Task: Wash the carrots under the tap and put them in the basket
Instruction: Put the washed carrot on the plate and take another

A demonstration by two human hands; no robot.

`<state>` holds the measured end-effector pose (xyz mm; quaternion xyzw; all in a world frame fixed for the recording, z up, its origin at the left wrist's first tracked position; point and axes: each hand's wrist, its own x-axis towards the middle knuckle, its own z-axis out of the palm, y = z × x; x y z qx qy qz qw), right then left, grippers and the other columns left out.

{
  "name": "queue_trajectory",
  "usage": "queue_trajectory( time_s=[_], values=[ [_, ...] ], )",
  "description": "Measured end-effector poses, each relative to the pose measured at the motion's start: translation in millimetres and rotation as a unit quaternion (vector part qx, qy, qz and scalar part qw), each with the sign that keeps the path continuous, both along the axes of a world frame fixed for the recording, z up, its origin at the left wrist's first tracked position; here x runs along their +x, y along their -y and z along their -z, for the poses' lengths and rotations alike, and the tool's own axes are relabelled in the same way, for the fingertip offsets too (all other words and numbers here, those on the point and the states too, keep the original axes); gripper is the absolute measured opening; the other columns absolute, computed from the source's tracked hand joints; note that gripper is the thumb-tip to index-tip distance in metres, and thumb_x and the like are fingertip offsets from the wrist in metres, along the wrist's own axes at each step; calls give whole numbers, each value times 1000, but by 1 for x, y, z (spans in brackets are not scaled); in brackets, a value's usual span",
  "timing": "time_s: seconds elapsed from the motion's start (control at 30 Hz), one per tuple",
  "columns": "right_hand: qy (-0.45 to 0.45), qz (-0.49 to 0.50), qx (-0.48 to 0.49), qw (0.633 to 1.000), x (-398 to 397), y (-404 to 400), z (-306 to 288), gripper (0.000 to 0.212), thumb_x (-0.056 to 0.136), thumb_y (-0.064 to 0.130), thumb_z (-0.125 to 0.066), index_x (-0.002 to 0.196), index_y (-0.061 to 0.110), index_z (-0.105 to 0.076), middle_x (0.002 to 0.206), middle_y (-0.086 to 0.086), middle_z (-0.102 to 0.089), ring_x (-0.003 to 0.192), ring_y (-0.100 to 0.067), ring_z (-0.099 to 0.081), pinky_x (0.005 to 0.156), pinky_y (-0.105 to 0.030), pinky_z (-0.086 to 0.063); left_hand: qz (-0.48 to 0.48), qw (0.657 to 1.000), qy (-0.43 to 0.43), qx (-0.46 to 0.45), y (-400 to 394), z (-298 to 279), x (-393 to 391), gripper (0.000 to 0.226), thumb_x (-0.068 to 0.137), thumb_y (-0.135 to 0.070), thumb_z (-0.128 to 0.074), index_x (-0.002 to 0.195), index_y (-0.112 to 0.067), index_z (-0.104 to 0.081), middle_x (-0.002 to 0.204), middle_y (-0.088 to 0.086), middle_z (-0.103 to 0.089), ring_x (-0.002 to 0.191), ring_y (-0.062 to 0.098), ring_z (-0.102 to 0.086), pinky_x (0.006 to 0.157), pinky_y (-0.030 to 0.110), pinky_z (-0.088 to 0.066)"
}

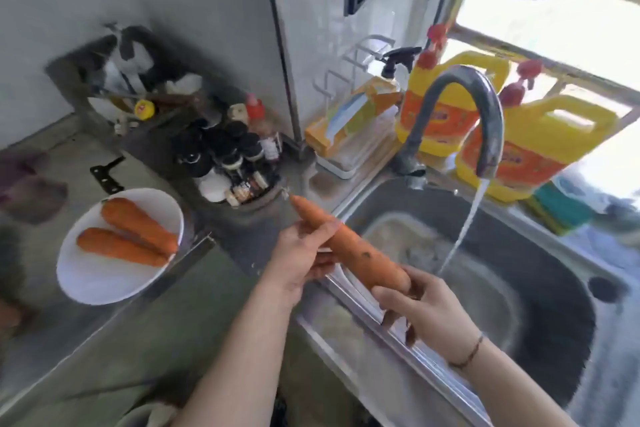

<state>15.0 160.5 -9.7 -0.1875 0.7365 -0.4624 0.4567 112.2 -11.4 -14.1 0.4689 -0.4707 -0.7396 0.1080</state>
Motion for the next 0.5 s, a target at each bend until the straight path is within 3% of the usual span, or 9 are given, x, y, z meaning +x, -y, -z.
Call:
queue_trajectory(
  time_s=[0.13, 0.23, 0.3, 0.33, 0.37, 0.4, 0.43, 0.5],
  values=[
    [-22, 22, 19, 999, -44, -34, 17, 16, 85, 18, -75, 97, 12, -67, 74, -12, -72, 68, -32, -72, 44, -30, -46, 51, 999, -4, 0, -30, 13, -46, 25, 93, -32, -67, 110, -13, -66, 98, 8, -76, 77, 18, -74, 77, 31, -53],
    [-38, 27, 20, 999, -70, -48, 28, 15, 84, 19, -76, 96, 14, -69, 75, -14, -73, 66, -30, -72, 44, -30, -46, 69, 997, 16, -5, -42, 20, -71, 25, 93, -33, -67, 110, -14, -66, 107, 9, -75, 90, 24, -73, 79, 32, -55],
    [-44, 27, 22, 998, -82, -53, 33, 14, 83, 20, -76, 95, 16, -70, 73, -12, -73, 64, -26, -72, 44, -29, -46, 86, 995, 43, -31, -45, 25, -82, 21, 93, -35, -67, 102, -16, -67, 102, 11, -76, 85, 24, -73, 77, 34, -56],
    [-48, 31, 29, 998, -87, -55, 36, 15, 82, 21, -77, 94, 16, -70, 72, -11, -73, 62, -22, -71, 44, -27, -45, 114, 985, 80, -99, -45, 28, -85, 22, 92, -40, -67, 94, -18, -68, 92, 9, -76, 77, 21, -71, 73, 36, -55],
    [-55, 39, 39, 997, -92, -56, 38, 17, 80, 23, -78, 94, 16, -71, 71, -9, -73, 60, -18, -69, 44, -23, -44, 156, 952, 134, -226, -43, 35, -88, 28, 91, -47, -66, 82, -20, -65, 80, 2, -72, 69, 18, -66, 68, 36, -51],
    [-68, 45, 52, 995, -98, -57, 41, 21, 78, 27, -80, 94, 18, -71, 70, -6, -73, 58, -13, -67, 45, -19, -43, 176, 885, 184, -389, -43, 42, -90, 35, 88, -54, -64, 73, -23, -60, 70, -7, -65, 66, 15, -59, 64, 33, -46],
    [-83, 47, 64, 993, -104, -59, 44, 23, 76, 31, -81, 94, 20, -71, 69, -2, -72, 57, -10, -65, 46, -17, -44, 170, 809, 171, -536, -44, 44, -92, 36, 87, -57, -62, 70, -26, -57, 68, -12, -58, 68, 13, -53, 63, 30, -42],
    [-109, 38, 81, 990, -116, -62, 49, 25, 73, 36, -83, 90, 22, -70, 65, 2, -71, 57, -8, -65, 53, -20, -48, 212, 713, 20, -668, -46, 50, -102, 35, 88, -58, -58, 85, -24, -63, 83, -10, -61, 83, 13, -52, 77, 30, -43]
  ],
)
